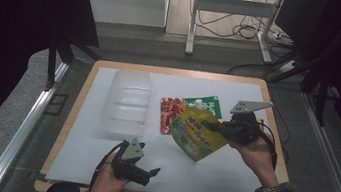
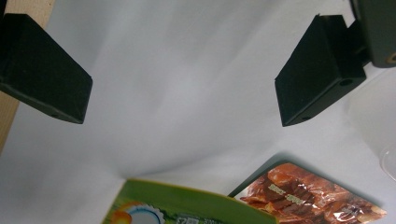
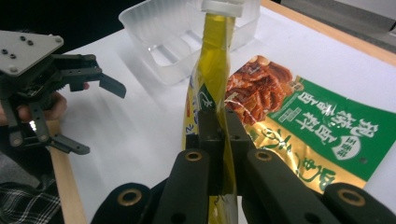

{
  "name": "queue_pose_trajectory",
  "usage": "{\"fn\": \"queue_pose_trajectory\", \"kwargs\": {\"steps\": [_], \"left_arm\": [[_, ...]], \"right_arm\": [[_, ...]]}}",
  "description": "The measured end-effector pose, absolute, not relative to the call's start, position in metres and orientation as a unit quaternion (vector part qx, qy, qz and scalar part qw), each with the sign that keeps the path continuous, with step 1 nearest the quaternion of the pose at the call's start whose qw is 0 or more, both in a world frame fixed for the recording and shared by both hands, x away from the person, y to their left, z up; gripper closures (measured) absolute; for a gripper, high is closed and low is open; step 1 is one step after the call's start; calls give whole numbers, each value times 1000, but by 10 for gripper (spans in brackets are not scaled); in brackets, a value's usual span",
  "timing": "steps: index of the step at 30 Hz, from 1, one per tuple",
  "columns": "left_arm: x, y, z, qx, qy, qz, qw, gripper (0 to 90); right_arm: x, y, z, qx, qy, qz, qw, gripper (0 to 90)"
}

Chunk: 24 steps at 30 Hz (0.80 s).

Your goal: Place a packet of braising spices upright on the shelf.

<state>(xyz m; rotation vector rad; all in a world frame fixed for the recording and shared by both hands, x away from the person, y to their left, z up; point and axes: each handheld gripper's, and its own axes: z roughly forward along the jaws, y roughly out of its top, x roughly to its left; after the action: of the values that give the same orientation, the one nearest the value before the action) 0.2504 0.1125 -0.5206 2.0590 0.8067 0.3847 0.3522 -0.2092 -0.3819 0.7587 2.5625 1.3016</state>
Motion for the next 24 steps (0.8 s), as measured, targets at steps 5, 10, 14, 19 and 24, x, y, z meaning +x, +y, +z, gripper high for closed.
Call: {"fn": "queue_pose_trajectory", "kwargs": {"steps": [5, 10, 14, 19, 24], "left_arm": [[249, 114, -521, 828, 322, 157, 432, 30], [247, 115, -521, 828, 321, 157, 432, 30], [245, 116, -521, 828, 323, 156, 432, 31], [243, 118, -520, 826, 323, 156, 435, 30], [240, 121, -521, 825, 322, 158, 436, 30]], "right_arm": [[357, -207, -379, 254, 859, 434, 90, 891], [364, -202, -374, 256, 859, 433, 95, 890], [368, -199, -370, 251, 859, 436, 97, 891], [375, -192, -365, 243, 860, 437, 99, 890], [384, -182, -357, 232, 859, 445, 101, 890]]}}
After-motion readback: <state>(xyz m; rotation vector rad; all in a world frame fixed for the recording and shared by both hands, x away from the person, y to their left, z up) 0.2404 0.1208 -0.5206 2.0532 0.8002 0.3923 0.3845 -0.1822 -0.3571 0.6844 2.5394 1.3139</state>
